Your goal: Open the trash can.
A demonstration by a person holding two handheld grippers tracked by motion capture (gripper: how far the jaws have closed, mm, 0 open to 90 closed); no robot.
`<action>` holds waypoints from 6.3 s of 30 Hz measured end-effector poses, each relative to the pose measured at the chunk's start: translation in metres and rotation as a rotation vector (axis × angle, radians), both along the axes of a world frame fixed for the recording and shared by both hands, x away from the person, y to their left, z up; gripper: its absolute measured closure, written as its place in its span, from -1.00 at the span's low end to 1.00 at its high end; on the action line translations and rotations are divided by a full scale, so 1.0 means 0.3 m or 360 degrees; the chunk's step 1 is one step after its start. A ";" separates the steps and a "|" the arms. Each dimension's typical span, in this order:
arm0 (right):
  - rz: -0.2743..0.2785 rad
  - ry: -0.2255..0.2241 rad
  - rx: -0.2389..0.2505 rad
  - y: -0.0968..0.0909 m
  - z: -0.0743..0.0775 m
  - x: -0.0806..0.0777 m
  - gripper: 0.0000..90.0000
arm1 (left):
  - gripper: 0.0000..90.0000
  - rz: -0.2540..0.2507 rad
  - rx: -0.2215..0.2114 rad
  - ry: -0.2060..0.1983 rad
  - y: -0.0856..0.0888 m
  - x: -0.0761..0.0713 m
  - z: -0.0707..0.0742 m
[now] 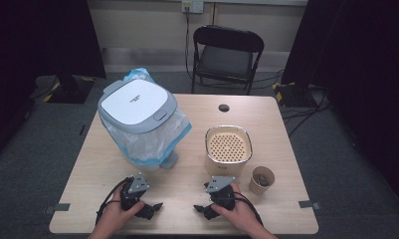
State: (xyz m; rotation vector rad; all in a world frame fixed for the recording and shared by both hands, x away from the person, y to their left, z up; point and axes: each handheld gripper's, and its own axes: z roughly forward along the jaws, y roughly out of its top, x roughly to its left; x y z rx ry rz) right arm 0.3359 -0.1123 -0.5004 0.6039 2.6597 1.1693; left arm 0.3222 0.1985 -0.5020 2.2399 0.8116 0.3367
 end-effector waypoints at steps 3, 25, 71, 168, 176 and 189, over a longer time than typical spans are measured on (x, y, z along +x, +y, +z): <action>0.0015 0.0036 -0.0013 -0.008 0.008 0.003 -0.65 | -1.00 0.0000 0.0000 0.0000 0.000 0.000 0.000; 0.0151 0.0089 0.0066 -0.044 0.198 0.029 -0.67 | -1.00 0.0002 0.0000 0.0001 0.000 0.000 0.000; 0.0191 0.0005 0.0051 0.033 0.606 0.202 -0.66 | -1.00 0.0020 -0.0027 -0.0003 -0.003 -0.002 -0.002; -0.0067 -0.0056 0.0178 0.335 0.789 0.534 -0.67 | -1.00 -0.0004 0.0005 0.0005 0.001 0.000 0.003; -0.0066 -0.0073 0.0149 0.338 0.793 0.531 -0.67 | -1.00 0.0000 0.0009 0.0002 0.001 0.000 0.003; -0.0068 -0.0085 0.0141 0.337 0.790 0.526 -0.67 | -1.00 -0.0003 0.0006 0.0004 0.001 0.000 0.003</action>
